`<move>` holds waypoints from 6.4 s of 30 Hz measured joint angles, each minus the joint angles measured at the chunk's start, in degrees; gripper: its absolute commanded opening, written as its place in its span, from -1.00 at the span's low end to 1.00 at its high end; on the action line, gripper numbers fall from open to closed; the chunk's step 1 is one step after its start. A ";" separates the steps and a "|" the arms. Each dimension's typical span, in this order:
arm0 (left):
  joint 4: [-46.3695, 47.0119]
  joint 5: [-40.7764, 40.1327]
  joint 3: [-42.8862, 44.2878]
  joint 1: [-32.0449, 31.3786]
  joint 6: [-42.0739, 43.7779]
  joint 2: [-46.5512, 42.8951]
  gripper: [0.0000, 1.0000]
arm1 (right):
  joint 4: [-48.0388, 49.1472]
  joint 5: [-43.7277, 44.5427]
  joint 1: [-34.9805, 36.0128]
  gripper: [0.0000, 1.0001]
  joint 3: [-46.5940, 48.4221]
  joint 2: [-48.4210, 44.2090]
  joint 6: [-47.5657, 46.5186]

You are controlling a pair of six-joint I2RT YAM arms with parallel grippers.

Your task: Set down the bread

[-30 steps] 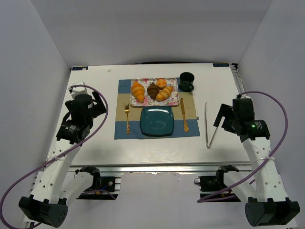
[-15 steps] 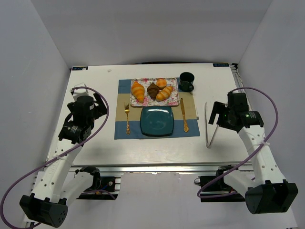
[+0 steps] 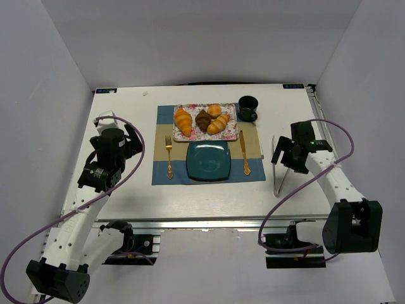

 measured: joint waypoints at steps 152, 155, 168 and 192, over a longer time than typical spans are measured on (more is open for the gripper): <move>-1.42 -2.51 -0.31 -0.48 3.45 -2.14 0.96 | -12.22 -14.49 24.98 -0.43 42.84 25.29 12.35; -1.60 -2.54 -0.31 -0.48 3.43 -2.05 0.96 | -13.16 -15.76 27.56 -0.41 39.63 22.38 9.09; -2.64 -2.47 -0.24 -0.48 2.82 -1.27 0.96 | -11.76 -16.87 37.44 -0.38 34.38 23.28 7.52; -3.26 -2.51 -0.22 -0.48 2.89 -1.42 0.96 | -9.70 -14.32 38.25 0.18 32.09 25.81 8.46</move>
